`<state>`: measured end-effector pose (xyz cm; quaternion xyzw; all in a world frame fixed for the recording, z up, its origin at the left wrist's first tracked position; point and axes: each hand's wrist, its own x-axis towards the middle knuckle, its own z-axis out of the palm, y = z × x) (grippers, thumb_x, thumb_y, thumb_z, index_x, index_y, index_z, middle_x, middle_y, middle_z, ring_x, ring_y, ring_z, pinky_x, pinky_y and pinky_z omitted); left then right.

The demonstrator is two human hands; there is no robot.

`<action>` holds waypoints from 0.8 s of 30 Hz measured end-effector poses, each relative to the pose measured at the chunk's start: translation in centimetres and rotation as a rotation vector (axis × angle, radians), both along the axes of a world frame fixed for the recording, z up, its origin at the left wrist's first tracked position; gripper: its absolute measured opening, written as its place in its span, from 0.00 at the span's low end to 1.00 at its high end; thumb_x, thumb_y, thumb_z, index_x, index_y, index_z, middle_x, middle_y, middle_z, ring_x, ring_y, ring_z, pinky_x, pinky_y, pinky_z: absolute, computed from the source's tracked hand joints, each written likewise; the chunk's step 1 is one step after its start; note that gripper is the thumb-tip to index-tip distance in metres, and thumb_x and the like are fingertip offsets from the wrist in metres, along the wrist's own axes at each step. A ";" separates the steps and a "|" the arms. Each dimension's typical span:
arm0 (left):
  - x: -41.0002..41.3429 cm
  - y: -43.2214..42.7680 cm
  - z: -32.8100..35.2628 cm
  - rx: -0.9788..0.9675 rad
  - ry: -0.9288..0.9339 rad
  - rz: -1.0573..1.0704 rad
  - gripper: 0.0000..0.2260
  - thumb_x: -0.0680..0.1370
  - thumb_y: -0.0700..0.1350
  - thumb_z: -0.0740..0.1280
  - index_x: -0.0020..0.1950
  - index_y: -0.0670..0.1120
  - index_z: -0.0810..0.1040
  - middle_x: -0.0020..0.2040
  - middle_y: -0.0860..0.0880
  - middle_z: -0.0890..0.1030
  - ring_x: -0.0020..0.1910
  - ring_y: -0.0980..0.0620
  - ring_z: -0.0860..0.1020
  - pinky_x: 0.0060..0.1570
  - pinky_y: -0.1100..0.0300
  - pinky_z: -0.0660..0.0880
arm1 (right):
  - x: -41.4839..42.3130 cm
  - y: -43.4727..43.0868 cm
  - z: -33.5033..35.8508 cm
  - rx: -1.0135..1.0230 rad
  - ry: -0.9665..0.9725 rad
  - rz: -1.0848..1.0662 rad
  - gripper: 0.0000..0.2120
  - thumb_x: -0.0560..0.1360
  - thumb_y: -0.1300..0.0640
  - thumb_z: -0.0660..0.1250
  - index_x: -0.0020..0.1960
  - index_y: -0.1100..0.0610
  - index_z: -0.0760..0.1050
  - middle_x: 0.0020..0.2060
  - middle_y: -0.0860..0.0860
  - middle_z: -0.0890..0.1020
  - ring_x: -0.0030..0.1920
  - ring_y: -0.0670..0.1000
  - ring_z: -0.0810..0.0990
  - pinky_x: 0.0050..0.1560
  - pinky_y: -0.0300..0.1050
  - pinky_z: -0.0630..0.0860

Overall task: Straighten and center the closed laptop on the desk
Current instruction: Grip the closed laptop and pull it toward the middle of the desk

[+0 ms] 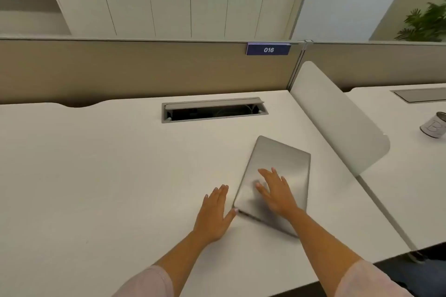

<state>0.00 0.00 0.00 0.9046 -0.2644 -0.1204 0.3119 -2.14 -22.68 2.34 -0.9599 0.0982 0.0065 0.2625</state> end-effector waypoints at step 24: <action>-3.4 -11.5 -0.4 0.161 0.138 0.578 0.41 0.74 0.66 0.61 0.77 0.43 0.51 0.72 0.45 0.61 0.67 0.46 0.62 0.62 0.56 0.65 | 6.2 -21.3 -1.1 0.294 0.277 -0.319 0.49 0.68 0.44 0.75 0.77 0.59 0.52 0.75 0.60 0.59 0.74 0.60 0.60 0.73 0.58 0.59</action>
